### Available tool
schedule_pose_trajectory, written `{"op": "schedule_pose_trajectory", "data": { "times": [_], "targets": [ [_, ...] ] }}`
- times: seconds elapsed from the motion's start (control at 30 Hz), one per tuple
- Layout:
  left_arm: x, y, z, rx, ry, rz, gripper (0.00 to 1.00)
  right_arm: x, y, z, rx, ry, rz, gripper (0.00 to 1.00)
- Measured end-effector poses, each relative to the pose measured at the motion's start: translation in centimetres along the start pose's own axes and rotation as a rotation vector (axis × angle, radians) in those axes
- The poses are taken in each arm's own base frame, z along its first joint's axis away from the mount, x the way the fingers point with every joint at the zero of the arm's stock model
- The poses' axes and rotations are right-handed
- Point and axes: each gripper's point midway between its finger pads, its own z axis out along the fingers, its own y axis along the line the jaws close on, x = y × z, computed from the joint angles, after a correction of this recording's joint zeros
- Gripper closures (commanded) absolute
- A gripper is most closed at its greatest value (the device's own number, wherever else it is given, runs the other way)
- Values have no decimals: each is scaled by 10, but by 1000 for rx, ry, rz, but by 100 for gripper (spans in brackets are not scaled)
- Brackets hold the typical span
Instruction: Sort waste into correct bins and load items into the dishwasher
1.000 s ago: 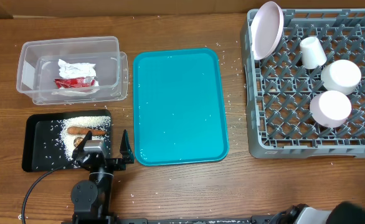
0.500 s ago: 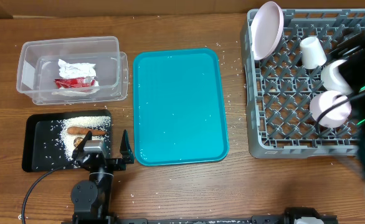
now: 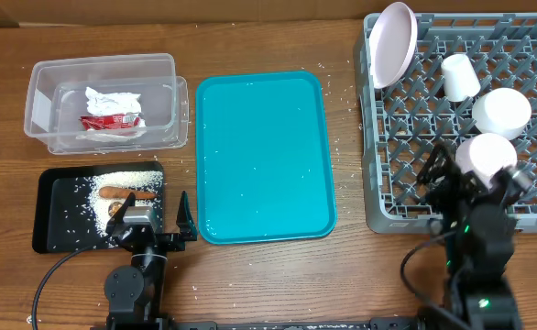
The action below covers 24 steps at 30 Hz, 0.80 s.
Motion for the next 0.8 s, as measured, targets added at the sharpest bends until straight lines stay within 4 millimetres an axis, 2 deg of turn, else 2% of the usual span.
{"op": "schedule_pose_trajectory", "data": {
  "times": [0.1, 0.2, 0.47, 0.67, 0.8],
  "targets": [
    [0, 0, 0, 0, 0, 0, 0, 15, -9, -4, -51, -35, 8, 0],
    [0, 0, 0, 0, 0, 0, 0, 21, -14, -8, -99, -82, 20, 0],
    [0, 0, 0, 0, 0, 0, 0, 26, -21, -13, -175, -172, 29, 0],
    [0, 0, 0, 0, 0, 0, 0, 14, -13, -24, -219, -235, 6, 0],
    [0, 0, 0, 0, 0, 0, 0, 19, -18, -25, -202, -220, -25, 0]
  ]
}}
